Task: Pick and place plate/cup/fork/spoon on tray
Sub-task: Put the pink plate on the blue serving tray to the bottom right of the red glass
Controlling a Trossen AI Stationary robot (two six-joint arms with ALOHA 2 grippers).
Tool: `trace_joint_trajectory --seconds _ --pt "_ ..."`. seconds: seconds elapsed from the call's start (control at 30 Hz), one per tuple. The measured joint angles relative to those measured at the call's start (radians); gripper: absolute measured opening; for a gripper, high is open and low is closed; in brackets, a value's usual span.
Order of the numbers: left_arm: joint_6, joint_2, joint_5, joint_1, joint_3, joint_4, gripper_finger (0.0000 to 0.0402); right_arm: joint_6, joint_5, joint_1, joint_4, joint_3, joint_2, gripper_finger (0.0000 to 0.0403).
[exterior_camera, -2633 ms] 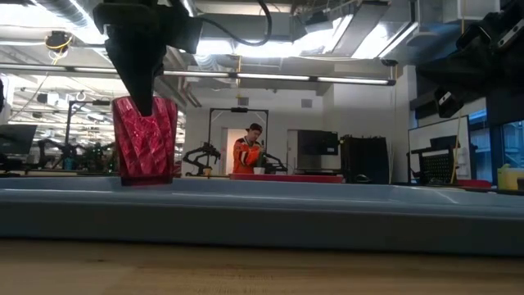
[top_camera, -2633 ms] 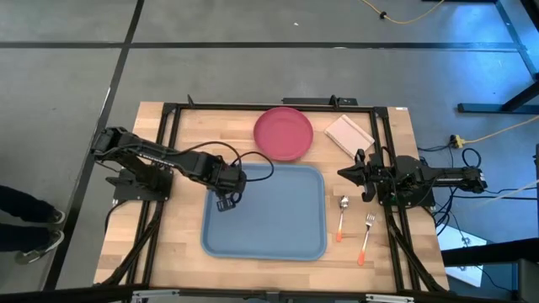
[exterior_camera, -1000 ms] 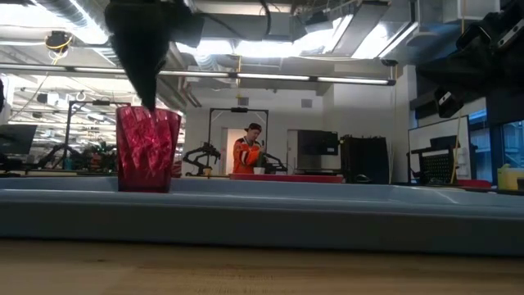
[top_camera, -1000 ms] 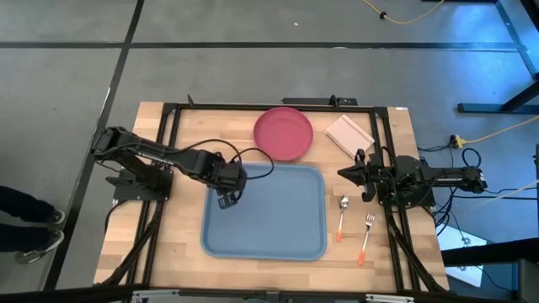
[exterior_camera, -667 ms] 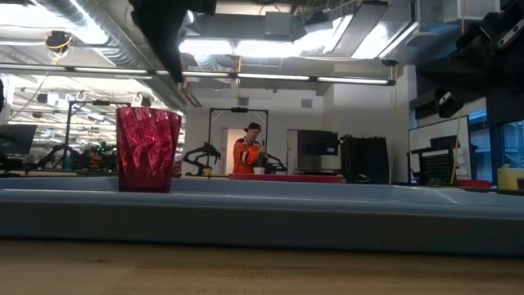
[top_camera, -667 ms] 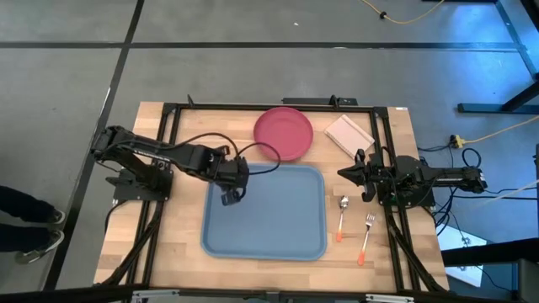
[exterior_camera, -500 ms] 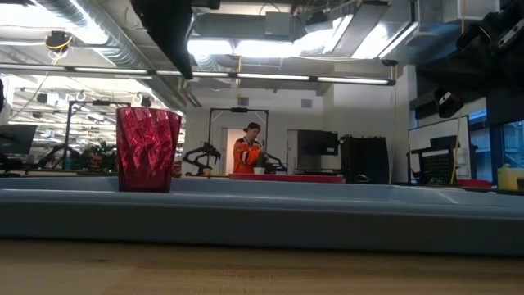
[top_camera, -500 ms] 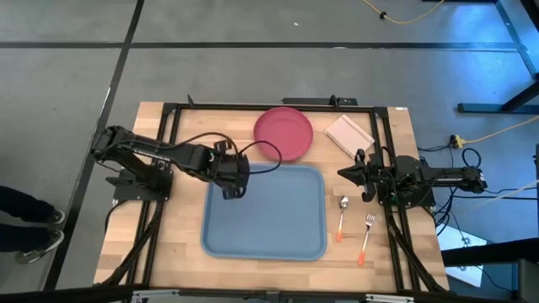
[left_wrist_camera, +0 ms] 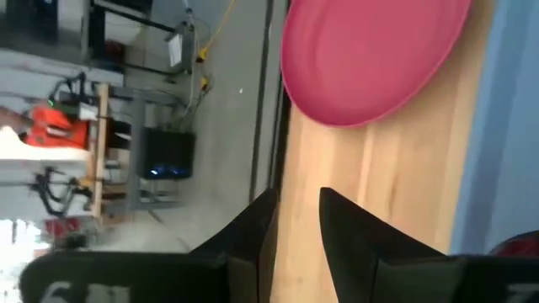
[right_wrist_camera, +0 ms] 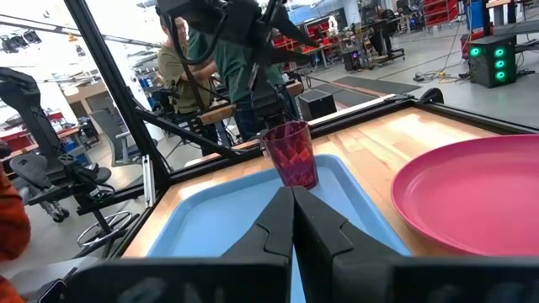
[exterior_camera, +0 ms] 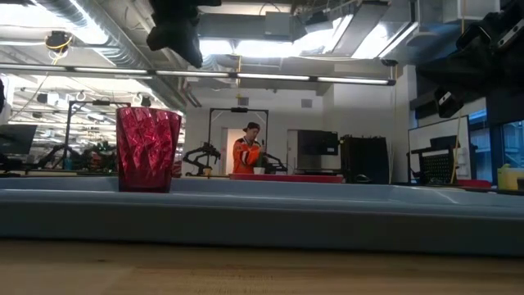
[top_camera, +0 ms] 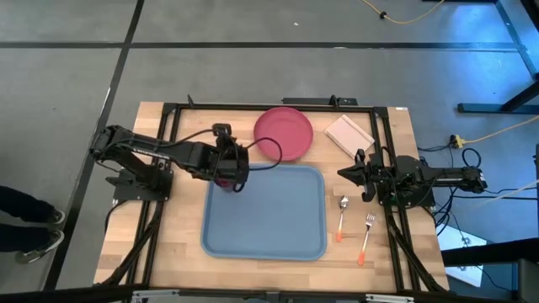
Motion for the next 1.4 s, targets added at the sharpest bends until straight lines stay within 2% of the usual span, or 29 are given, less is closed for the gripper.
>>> trace_joint_trajectory --seconds 0.1,0.2,0.33,0.43,0.53,0.67,0.73,0.87,1.03,1.23,1.4 --pt "-0.023 0.0 0.037 0.0 0.0 -0.004 0.0082 0.0 0.0 0.0 0.0 0.0 0.0 0.0008" --pt "-0.124 0.0 0.127 -0.005 0.0 -0.006 0.0082 0.0 0.0 0.0 0.0 0.0 0.0 0.0008" --pt "-0.151 0.0 0.207 -0.013 0.0 -0.068 0.0082 0.0 0.0 0.0 0.0 0.0 0.0 0.0008" --pt "-0.261 -0.038 0.291 0.007 -0.001 -0.091 0.0082 0.0 0.0 0.0 0.0 0.0 0.0 0.0008" --pt "-0.307 -0.125 0.44 0.064 -0.005 -0.142 0.0082 -0.001 0.0 0.0 0.0 0.0 0.0 0.0008" --pt "-0.306 -0.298 0.496 0.111 -0.049 -0.114 0.0082 -0.005 0.0 0.0 0.0 0.0 0.004 0.0008" --pt "-0.298 -0.401 0.51 0.124 -0.095 -0.037 0.0082 -0.024 0.0 0.0 -0.001 0.0 0.007 0.0008" --pt "-0.234 -0.623 0.572 0.127 -0.266 0.171 0.0082 -0.032 0.0 0.0 -0.001 0.0 0.012 0.0008" --pt "-0.225 -0.896 0.642 0.124 -0.569 0.457 0.0082 -0.029 0.0 0.0 0.002 0.0 0.017 0.0008" --pt "-0.223 -1.181 0.627 0.124 -0.899 0.774 0.0082 -0.027 0.001 0.0 0.003 0.0 0.018 0.0008" --pt "-0.223 -1.354 0.6 0.124 -1.13 0.975 0.0082 -0.028 0.0 0.0 0.001 0.0 0.018 0.0008"
